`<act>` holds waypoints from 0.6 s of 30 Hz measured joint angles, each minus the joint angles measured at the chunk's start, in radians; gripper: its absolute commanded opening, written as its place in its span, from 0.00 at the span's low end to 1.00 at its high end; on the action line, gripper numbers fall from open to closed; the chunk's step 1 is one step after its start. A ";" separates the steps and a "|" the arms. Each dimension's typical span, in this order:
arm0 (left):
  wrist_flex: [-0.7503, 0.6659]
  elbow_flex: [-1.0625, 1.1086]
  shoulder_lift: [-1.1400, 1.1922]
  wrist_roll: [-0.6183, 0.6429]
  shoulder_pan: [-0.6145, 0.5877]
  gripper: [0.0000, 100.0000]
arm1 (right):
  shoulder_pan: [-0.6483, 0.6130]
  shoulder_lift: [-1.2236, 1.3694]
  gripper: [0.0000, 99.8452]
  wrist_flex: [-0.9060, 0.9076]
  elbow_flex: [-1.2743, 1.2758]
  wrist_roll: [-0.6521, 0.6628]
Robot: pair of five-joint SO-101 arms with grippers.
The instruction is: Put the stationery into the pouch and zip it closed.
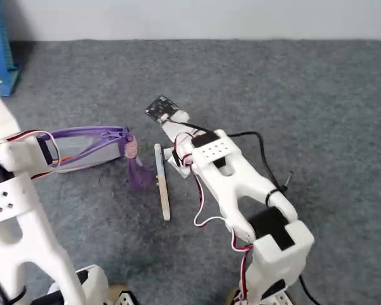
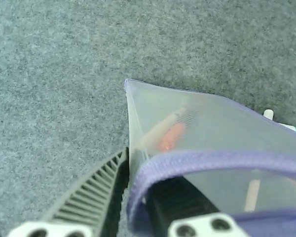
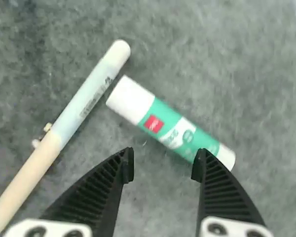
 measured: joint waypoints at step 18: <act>0.000 0.023 -0.002 -0.011 0.000 0.01 | -0.040 0.247 0.20 -0.003 -0.213 0.130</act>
